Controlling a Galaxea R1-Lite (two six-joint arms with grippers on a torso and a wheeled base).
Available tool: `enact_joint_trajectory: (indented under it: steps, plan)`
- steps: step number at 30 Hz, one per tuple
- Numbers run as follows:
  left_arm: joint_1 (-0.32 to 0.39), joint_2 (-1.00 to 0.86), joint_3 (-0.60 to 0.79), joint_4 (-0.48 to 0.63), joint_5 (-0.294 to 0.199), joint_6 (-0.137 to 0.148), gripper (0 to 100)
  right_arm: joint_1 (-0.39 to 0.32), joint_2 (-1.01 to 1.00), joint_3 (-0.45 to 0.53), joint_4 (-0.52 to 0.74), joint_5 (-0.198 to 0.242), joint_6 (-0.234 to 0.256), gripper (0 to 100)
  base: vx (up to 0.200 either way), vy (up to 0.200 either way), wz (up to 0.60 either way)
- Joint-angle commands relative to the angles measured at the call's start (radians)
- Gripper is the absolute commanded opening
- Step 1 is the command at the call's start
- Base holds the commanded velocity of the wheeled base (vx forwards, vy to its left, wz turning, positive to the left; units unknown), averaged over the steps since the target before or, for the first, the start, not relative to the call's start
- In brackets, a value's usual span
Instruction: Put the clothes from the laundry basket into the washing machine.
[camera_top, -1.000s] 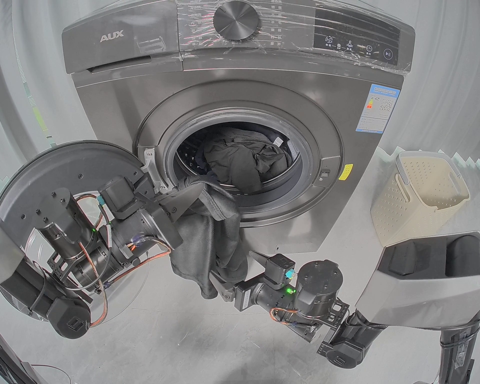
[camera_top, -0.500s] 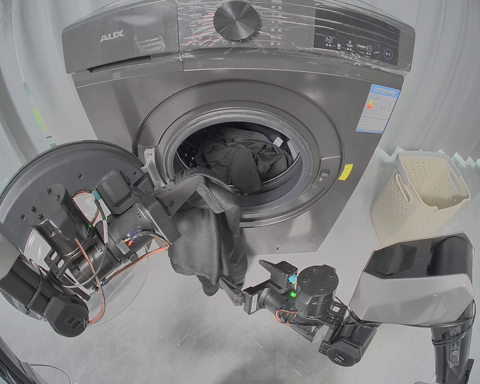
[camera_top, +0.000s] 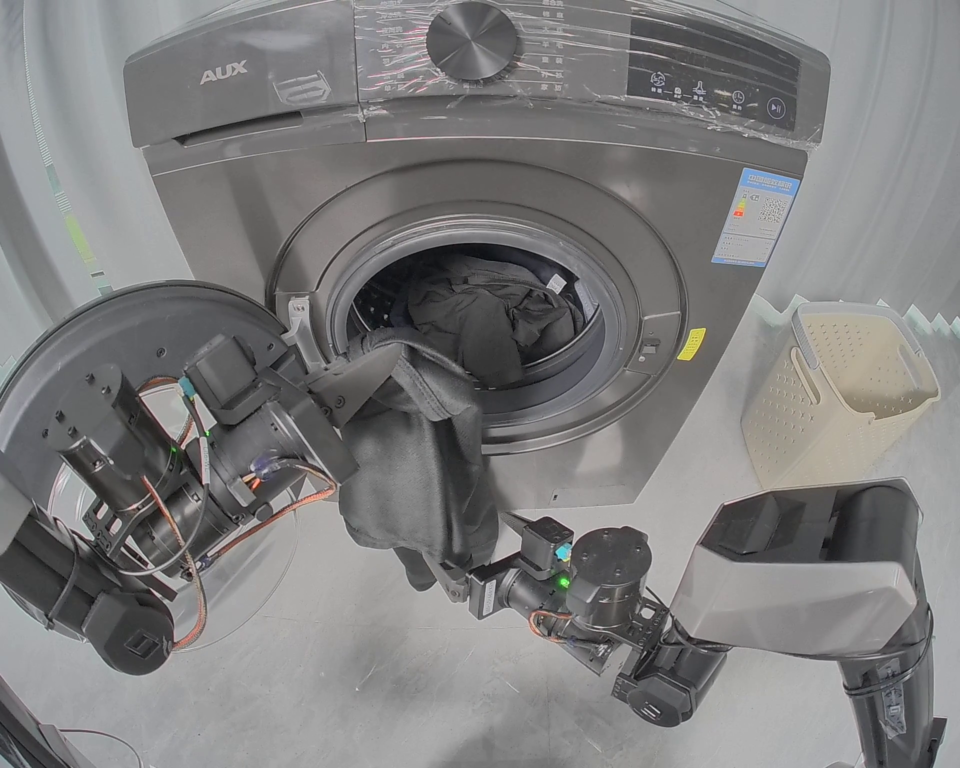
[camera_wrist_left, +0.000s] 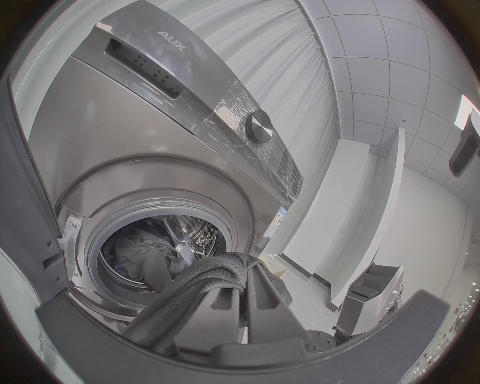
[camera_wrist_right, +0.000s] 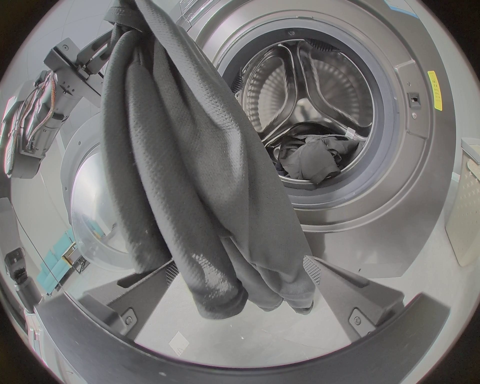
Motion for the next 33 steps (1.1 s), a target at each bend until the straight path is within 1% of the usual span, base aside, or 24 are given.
enact_joint_trajectory:
  steps: [1,6,7,12,16,17,21,26,33]
  plan:
    - [0.001,-0.002,0.001,-0.001,0.0,0.0,0,0.0,0.025,-0.047,-0.001,0.004,-0.008,100,0.0,0.0,0.0]
    - [0.001,-0.002,-0.001,-0.001,0.0,0.0,0,0.003,0.025,-0.073,-0.003,0.01,-0.01,100,0.0,0.0,0.0]
    - [0.001,-0.002,-0.001,-0.001,0.0,0.0,0,0.006,0.025,-0.084,-0.011,0.01,-0.008,0,0.0,0.0,0.0]
    - [0.006,0.0,-0.001,-0.001,0.0,0.0,0,0.012,0.027,-0.078,-0.012,0.01,-0.007,0,0.0,0.0,0.0]
    - [0.009,0.0,-0.001,-0.001,0.0,-0.002,0,0.013,-0.004,-0.039,-0.014,0.009,-0.004,0,0.0,0.0,0.0]
    - [0.02,0.0,-0.002,-0.001,0.0,-0.008,0,0.009,-0.045,0.002,-0.014,0.007,-0.004,0,0.0,0.0,0.0]
    - [0.032,0.002,-0.002,-0.001,-0.002,-0.009,0,-0.005,-0.116,0.071,-0.012,0.003,-0.002,0,0.0,0.0,0.0]
    - [0.036,0.0,-0.001,-0.001,-0.002,-0.011,0,-0.036,-0.205,0.103,-0.009,-0.007,0.003,0,0.0,0.0,0.0]
    - [0.067,0.003,0.001,-0.001,-0.003,-0.017,0,-0.112,-0.332,0.203,-0.001,-0.016,0.003,0,0.0,0.0,0.0]
